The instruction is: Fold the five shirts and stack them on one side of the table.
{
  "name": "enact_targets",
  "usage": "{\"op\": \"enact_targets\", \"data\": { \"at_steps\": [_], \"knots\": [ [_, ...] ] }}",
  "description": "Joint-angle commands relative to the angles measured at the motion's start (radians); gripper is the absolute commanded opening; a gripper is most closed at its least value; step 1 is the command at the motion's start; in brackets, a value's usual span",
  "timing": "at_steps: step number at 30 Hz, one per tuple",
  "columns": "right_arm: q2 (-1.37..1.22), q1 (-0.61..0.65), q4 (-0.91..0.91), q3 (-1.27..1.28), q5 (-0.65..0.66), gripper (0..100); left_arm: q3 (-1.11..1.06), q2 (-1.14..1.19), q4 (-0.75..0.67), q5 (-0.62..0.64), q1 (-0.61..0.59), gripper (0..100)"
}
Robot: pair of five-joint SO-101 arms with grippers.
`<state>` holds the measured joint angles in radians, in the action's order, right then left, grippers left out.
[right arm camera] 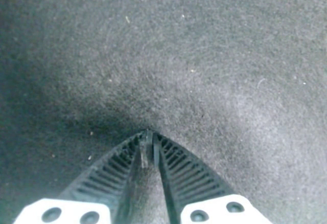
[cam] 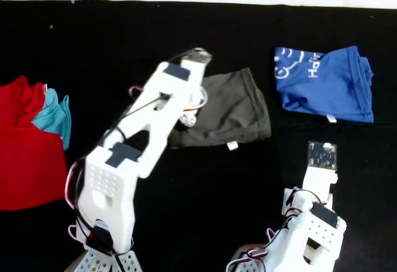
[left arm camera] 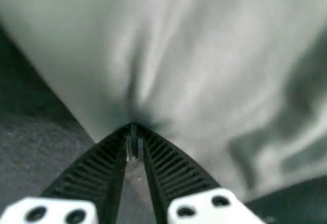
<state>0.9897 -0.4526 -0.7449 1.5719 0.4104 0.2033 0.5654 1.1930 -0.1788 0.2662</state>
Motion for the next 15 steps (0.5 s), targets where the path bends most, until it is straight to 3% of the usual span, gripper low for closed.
{"op": "enact_targets", "data": {
  "at_steps": [1,9,15],
  "knots": [
    [0.002,-0.001,0.019,0.031,-0.012,0.5,-0.025,-0.053,-0.058,0.006,-0.054,1],
    [0.002,-0.001,0.019,0.031,-0.012,0.5,-0.028,-0.193,-0.006,0.006,-0.087,1],
    [0.002,-0.001,0.019,0.028,-0.011,0.9,-0.042,-0.366,0.144,0.003,-0.084,1]
  ]
}}
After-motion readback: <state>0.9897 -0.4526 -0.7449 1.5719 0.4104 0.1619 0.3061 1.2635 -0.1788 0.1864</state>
